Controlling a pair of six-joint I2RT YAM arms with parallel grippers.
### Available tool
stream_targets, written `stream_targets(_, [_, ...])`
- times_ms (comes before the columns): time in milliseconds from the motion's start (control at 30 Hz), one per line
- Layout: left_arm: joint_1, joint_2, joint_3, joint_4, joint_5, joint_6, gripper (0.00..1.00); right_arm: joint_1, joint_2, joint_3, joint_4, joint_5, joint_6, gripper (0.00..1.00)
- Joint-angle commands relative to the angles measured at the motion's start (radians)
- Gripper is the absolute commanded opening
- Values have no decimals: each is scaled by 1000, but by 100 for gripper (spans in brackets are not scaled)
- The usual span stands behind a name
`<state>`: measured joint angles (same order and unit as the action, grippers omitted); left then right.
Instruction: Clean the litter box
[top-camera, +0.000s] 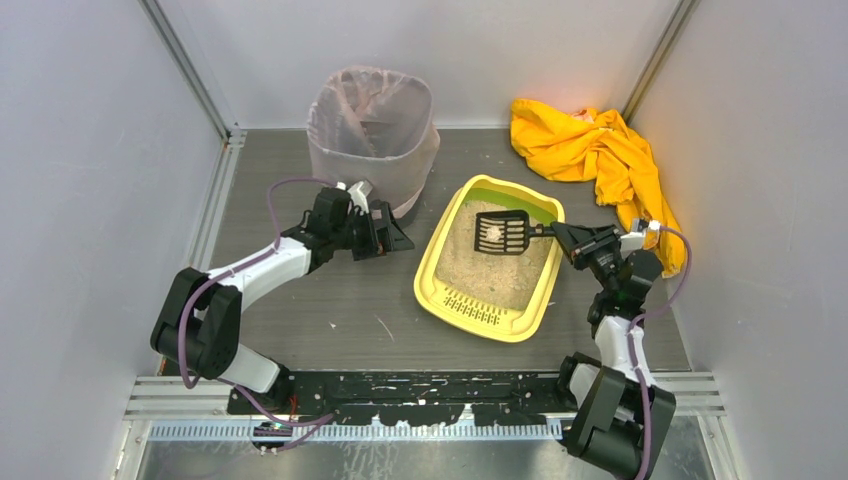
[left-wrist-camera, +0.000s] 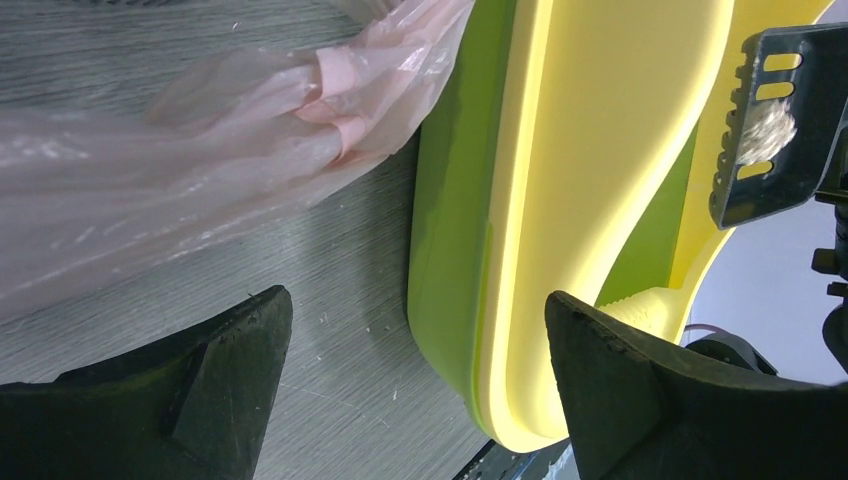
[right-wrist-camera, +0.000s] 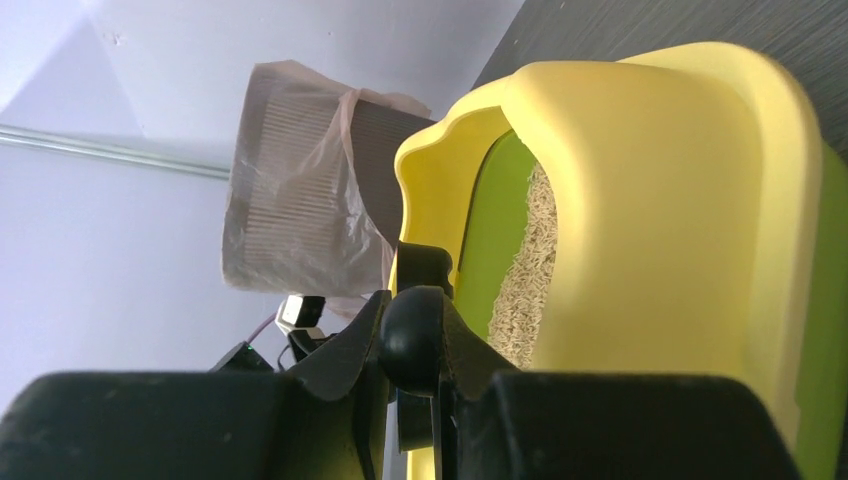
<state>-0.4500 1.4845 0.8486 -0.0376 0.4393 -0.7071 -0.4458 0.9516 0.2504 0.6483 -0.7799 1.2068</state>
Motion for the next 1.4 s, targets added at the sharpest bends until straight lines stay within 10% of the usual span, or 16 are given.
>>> stream_targets(0, [-3, -44, 15, 71, 25, -8, 96, -5, -77, 41, -39, -11, -56, 1])
stream_targets(733, [-3, -57, 13, 61, 15, -14, 96, 18, -64, 241, -54, 7, 60, 1])
stream_targets(1367, [-3, -71, 13, 45, 2, -13, 95, 428, 423, 933, -71, 270, -13, 1])
